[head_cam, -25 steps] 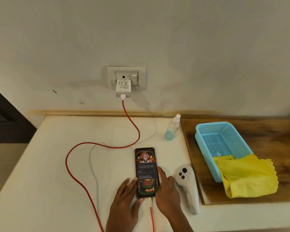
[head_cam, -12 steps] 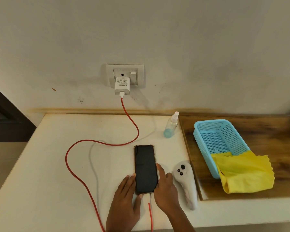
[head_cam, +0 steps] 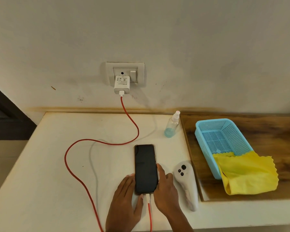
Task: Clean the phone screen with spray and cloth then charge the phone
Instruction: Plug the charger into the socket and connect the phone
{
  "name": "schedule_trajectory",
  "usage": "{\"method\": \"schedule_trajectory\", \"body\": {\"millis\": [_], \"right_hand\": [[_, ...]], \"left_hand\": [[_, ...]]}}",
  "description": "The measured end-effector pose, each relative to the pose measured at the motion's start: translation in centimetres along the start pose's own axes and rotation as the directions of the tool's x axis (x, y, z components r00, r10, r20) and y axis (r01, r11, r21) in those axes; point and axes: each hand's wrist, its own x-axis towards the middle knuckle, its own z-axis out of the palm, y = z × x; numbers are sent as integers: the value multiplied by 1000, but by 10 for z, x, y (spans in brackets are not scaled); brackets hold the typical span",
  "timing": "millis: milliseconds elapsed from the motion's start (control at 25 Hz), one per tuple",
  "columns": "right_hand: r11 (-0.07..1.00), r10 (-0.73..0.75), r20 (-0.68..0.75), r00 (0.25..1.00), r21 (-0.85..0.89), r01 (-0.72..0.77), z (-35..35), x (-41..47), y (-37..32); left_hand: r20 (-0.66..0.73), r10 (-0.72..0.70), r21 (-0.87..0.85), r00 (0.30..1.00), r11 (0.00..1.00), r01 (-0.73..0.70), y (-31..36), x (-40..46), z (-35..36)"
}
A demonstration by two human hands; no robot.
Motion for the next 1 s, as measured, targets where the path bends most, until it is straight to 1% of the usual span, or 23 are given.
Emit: {"method": "schedule_trajectory", "body": {"millis": [160, 240, 400, 480, 600, 760, 840, 880, 960, 1000], "right_hand": [[1000, 2, -4, 1000, 25, -2, 1, -1, -1], [1000, -5, -18, 1000, 25, 6, 1, -1, 1], [996, -52, -28, 998, 64, 54, 2, -3, 3], [998, -38, -18, 999, 41, 39, 3, -1, 3], [1000, -20, -16, 1000, 8, 20, 2, -2, 2], [999, -29, -14, 999, 33, 29, 3, -4, 4], [997, -44, -12, 999, 67, 45, 1, -6, 6], [997, -49, -25, 998, 50, 50, 0, -7, 6], [994, -110, 27, 994, 11, 109, -1, -11, 6], [994, -107, 40, 993, -1, 107, -1, -11, 7]], "left_hand": [[-14, -1, 13, 1000, 1000, 2, -1, 1, 2], [31, -24, 2, 999, 1000, 24, -2, -1, 4], [30, 4, -27, 1000, 1000, -4, -1, -2, 2], [13, 16, -63, 1000, 998, -15, -2, -3, 2], [37, 18, -89, 999, 996, -14, -5, -5, 5], [15, 9, -82, 1000, 997, -8, -7, -6, 9], [-52, 36, -89, 998, 995, -41, -9, -9, 10], [-63, 42, -76, 997, 996, -47, -9, -9, 12], [-57, 32, -79, 998, 996, -36, -10, -10, 15], [-58, 32, -86, 998, 996, -37, -10, -10, 16]]}}
